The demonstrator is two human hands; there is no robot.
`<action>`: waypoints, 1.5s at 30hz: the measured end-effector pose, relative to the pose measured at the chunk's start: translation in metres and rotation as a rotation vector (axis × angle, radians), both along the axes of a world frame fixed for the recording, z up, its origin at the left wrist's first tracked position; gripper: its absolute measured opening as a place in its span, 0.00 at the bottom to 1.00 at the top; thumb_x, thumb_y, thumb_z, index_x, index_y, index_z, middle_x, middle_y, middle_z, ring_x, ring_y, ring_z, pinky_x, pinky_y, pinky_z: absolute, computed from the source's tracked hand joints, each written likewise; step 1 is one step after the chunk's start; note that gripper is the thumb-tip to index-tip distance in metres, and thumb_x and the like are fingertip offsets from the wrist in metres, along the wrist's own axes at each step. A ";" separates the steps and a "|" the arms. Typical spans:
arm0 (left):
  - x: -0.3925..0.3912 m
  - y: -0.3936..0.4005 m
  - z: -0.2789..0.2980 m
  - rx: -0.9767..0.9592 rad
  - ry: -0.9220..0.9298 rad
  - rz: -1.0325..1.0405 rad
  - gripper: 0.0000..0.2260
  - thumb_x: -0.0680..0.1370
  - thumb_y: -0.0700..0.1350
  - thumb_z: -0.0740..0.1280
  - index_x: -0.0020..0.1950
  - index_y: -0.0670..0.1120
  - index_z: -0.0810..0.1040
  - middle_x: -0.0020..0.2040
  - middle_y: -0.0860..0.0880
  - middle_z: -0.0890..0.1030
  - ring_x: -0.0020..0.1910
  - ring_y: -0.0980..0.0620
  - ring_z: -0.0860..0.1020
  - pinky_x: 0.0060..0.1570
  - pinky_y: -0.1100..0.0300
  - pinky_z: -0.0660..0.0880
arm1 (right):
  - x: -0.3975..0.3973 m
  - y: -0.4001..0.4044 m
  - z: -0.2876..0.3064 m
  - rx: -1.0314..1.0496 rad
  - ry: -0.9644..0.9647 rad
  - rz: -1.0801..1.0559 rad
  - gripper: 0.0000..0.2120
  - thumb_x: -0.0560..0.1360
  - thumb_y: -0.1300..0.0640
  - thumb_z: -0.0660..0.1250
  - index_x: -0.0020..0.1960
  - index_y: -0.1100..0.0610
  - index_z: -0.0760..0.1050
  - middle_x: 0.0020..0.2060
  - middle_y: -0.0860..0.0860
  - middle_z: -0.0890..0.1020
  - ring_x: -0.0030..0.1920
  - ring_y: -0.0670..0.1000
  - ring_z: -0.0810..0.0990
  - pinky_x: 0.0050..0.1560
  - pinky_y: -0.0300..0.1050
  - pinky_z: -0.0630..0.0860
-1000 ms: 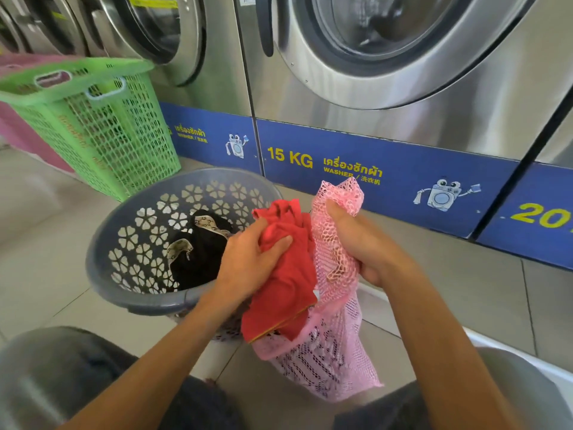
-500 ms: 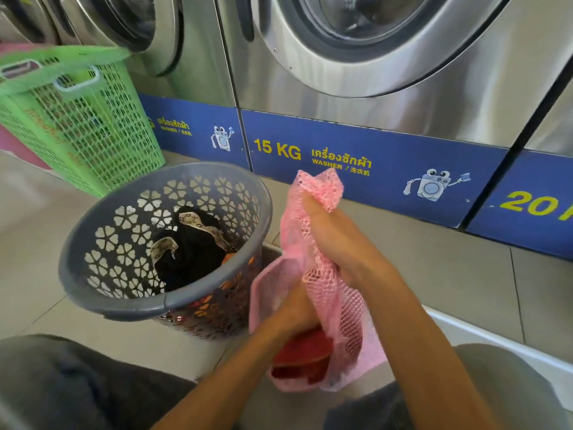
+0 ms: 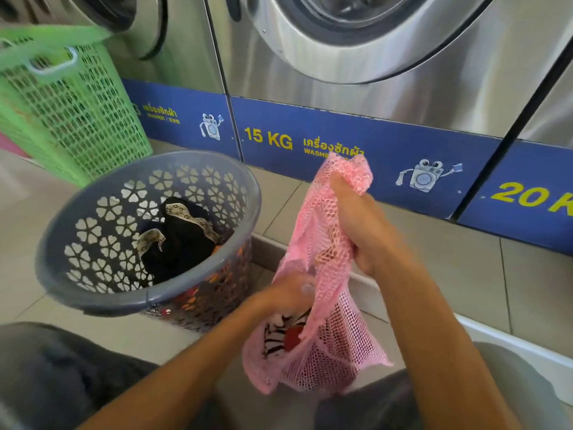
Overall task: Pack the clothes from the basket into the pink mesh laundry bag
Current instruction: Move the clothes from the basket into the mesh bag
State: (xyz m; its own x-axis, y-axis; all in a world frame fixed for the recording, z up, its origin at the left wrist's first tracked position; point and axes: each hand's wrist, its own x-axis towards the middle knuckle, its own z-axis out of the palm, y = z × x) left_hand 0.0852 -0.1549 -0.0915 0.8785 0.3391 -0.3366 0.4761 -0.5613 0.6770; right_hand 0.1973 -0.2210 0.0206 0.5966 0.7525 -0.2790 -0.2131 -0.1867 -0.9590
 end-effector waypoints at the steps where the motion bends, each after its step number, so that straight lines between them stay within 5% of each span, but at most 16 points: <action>1: -0.001 0.011 0.010 -0.053 -0.006 0.040 0.18 0.78 0.48 0.62 0.55 0.33 0.79 0.54 0.40 0.81 0.56 0.44 0.77 0.61 0.53 0.73 | 0.006 -0.003 0.004 0.011 0.014 -0.068 0.23 0.76 0.37 0.59 0.64 0.50 0.74 0.56 0.52 0.83 0.54 0.54 0.83 0.59 0.58 0.78; 3: -0.011 0.036 0.034 -0.187 -0.021 0.143 0.13 0.80 0.44 0.65 0.62 0.40 0.79 0.53 0.50 0.82 0.57 0.52 0.80 0.58 0.61 0.76 | 0.017 -0.010 0.012 0.046 0.047 -0.167 0.15 0.79 0.42 0.60 0.52 0.53 0.77 0.47 0.52 0.85 0.46 0.53 0.84 0.53 0.54 0.80; 5: -0.028 0.053 0.067 -0.289 -0.126 0.215 0.10 0.80 0.43 0.67 0.61 0.44 0.79 0.52 0.51 0.84 0.53 0.55 0.82 0.50 0.63 0.77 | 0.019 -0.012 0.015 0.074 0.079 -0.201 0.15 0.81 0.44 0.60 0.55 0.54 0.76 0.44 0.52 0.84 0.45 0.52 0.84 0.52 0.52 0.80; 9: -0.049 0.099 0.088 -0.220 -0.321 0.417 0.09 0.79 0.42 0.68 0.58 0.45 0.81 0.55 0.42 0.84 0.52 0.49 0.83 0.56 0.53 0.77 | -0.003 0.006 0.006 0.048 0.086 -0.128 0.18 0.79 0.42 0.60 0.62 0.53 0.74 0.53 0.53 0.83 0.53 0.55 0.83 0.58 0.57 0.78; 12: -0.059 0.137 0.080 -0.058 -0.349 0.575 0.04 0.77 0.43 0.70 0.49 0.51 0.83 0.52 0.47 0.86 0.49 0.52 0.82 0.53 0.56 0.74 | -0.022 0.028 -0.007 0.030 0.070 -0.054 0.33 0.70 0.35 0.61 0.72 0.48 0.68 0.63 0.51 0.79 0.62 0.55 0.79 0.66 0.61 0.72; 18: -0.074 0.202 0.029 0.364 -0.021 0.484 0.13 0.73 0.49 0.70 0.57 0.51 0.80 0.59 0.46 0.81 0.59 0.45 0.79 0.62 0.48 0.74 | -0.039 0.068 -0.022 0.020 0.032 0.029 0.34 0.68 0.32 0.59 0.70 0.45 0.70 0.64 0.47 0.79 0.63 0.52 0.78 0.68 0.58 0.71; 22: -0.076 0.239 -0.007 0.927 0.425 0.280 0.32 0.71 0.58 0.69 0.73 0.54 0.64 0.75 0.39 0.61 0.76 0.36 0.55 0.71 0.32 0.52 | -0.045 0.090 -0.037 -0.002 -0.012 0.047 0.36 0.64 0.28 0.58 0.68 0.41 0.71 0.63 0.44 0.80 0.63 0.50 0.78 0.68 0.58 0.70; 24: -0.078 0.258 -0.020 0.903 0.537 0.312 0.42 0.69 0.60 0.72 0.78 0.56 0.54 0.79 0.38 0.48 0.78 0.35 0.46 0.71 0.29 0.47 | -0.046 0.097 -0.044 -0.012 -0.033 0.060 0.31 0.67 0.29 0.58 0.66 0.41 0.73 0.61 0.45 0.81 0.61 0.51 0.79 0.66 0.58 0.72; 27: -0.086 0.279 -0.036 0.642 0.681 0.481 0.52 0.65 0.62 0.76 0.79 0.60 0.46 0.79 0.39 0.41 0.77 0.32 0.44 0.69 0.27 0.52 | -0.045 0.106 -0.049 -0.044 -0.076 0.078 0.26 0.71 0.32 0.57 0.62 0.43 0.76 0.58 0.46 0.82 0.59 0.51 0.80 0.64 0.58 0.74; 32: -0.099 0.282 -0.073 0.519 0.816 0.455 0.43 0.64 0.60 0.77 0.75 0.56 0.61 0.74 0.40 0.59 0.73 0.33 0.59 0.66 0.35 0.67 | -0.043 0.109 -0.051 -0.065 -0.115 0.072 0.23 0.73 0.35 0.57 0.62 0.43 0.75 0.59 0.45 0.82 0.59 0.51 0.80 0.64 0.57 0.73; 35: -0.105 0.282 -0.073 0.548 0.719 0.468 0.30 0.65 0.56 0.76 0.64 0.51 0.73 0.65 0.43 0.72 0.65 0.38 0.71 0.60 0.42 0.73 | -0.043 0.109 -0.053 -0.083 -0.147 0.088 0.25 0.72 0.34 0.56 0.64 0.43 0.75 0.59 0.45 0.81 0.59 0.51 0.80 0.64 0.58 0.73; 38: -0.104 0.281 -0.044 0.478 0.374 0.621 0.16 0.70 0.48 0.70 0.56 0.45 0.77 0.53 0.43 0.80 0.51 0.42 0.79 0.52 0.51 0.77 | -0.045 0.108 -0.050 -0.078 -0.158 0.117 0.22 0.72 0.33 0.56 0.60 0.39 0.75 0.59 0.45 0.81 0.59 0.51 0.80 0.64 0.58 0.73; 42: -0.104 0.261 0.042 -0.296 -0.342 1.044 0.09 0.69 0.38 0.65 0.49 0.43 0.76 0.40 0.44 0.80 0.43 0.41 0.79 0.40 0.50 0.77 | -0.047 0.105 -0.049 -0.054 -0.159 0.139 0.22 0.72 0.33 0.56 0.61 0.39 0.74 0.60 0.46 0.81 0.59 0.52 0.79 0.64 0.59 0.73; 45: -0.114 0.233 0.107 -0.557 -0.672 0.916 0.18 0.66 0.37 0.60 0.55 0.41 0.76 0.50 0.43 0.82 0.51 0.43 0.80 0.50 0.50 0.78 | -0.049 0.100 -0.045 -0.053 -0.144 0.135 0.23 0.71 0.32 0.56 0.60 0.41 0.75 0.59 0.48 0.81 0.59 0.54 0.80 0.64 0.59 0.73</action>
State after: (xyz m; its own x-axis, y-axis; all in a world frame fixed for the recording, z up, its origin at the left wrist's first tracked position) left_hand -0.0284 0.0780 0.0159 0.4502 0.8681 -0.2091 0.0094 0.2296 0.9732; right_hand 0.1484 -0.1208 -0.0248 0.5278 0.8151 -0.2389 -0.0436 -0.2549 -0.9660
